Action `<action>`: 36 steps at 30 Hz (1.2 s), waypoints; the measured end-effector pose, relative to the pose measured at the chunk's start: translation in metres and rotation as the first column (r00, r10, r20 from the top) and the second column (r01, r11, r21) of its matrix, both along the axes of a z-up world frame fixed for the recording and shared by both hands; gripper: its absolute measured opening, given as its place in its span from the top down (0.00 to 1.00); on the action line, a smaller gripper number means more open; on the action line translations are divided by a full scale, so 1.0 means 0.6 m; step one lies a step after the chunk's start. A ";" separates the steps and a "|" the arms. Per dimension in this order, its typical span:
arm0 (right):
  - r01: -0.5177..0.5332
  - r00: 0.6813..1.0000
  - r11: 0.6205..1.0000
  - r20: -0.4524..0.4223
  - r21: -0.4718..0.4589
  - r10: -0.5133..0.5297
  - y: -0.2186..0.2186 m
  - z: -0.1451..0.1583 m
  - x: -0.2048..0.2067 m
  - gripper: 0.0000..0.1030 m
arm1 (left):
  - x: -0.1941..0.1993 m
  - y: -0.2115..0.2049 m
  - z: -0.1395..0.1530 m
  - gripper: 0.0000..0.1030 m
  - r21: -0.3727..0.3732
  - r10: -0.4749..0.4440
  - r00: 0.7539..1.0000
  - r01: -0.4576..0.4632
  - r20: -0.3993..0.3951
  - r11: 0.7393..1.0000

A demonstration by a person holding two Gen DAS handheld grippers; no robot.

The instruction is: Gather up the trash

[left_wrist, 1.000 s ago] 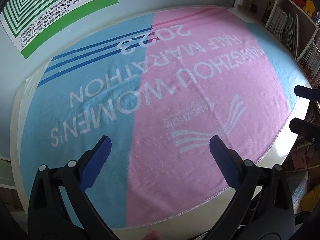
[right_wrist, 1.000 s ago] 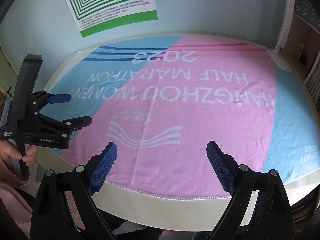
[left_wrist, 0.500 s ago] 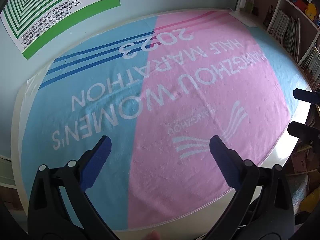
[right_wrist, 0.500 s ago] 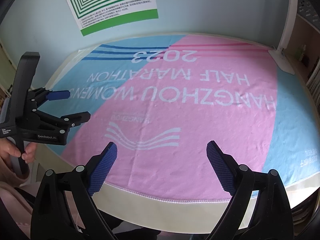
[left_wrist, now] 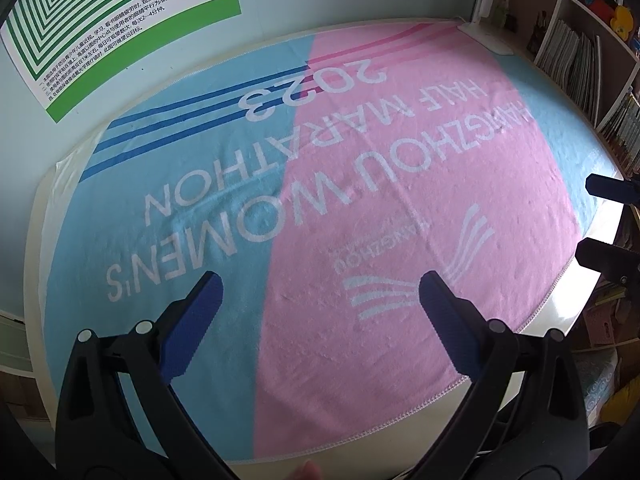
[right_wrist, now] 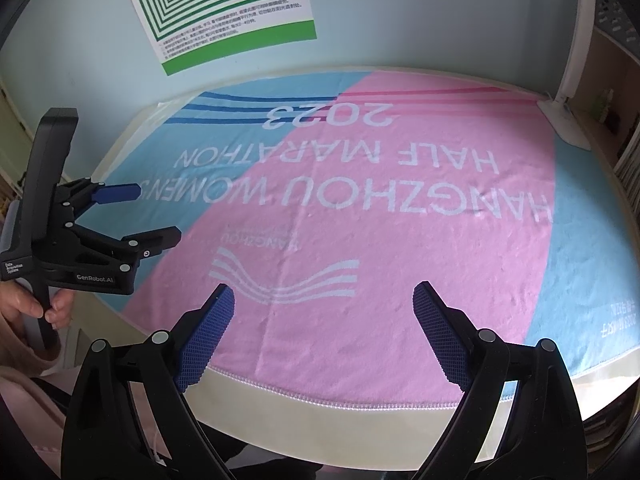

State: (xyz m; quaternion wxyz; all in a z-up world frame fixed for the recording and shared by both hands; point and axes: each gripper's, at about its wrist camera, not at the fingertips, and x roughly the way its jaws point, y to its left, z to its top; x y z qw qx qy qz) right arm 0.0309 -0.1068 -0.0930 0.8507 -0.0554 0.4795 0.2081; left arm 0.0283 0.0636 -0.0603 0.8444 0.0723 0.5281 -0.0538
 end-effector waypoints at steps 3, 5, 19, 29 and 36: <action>0.000 1.000 1.000 0.001 0.001 0.000 0.000 0.000 0.000 0.12 | 0.000 0.000 0.000 0.07 0.002 -0.001 1.000 0.001 0.001 1.000; 0.001 1.000 1.000 0.000 0.003 -0.001 0.001 0.000 0.000 0.12 | 0.000 0.000 -0.001 0.07 -0.002 0.001 1.000 -0.001 0.000 1.000; 0.015 1.000 1.000 0.004 0.007 -0.015 -0.004 0.003 -0.005 0.12 | -0.001 -0.001 0.003 0.07 0.001 -0.011 1.000 0.011 0.009 1.000; 0.019 1.000 1.000 0.006 0.004 -0.019 -0.006 0.004 -0.008 0.12 | -0.003 -0.003 0.005 0.07 0.002 -0.015 1.000 0.015 0.011 1.000; 0.023 1.000 1.000 0.004 0.004 -0.023 -0.007 0.003 -0.011 0.12 | -0.004 -0.003 0.004 0.07 0.003 -0.015 1.000 0.015 0.009 1.000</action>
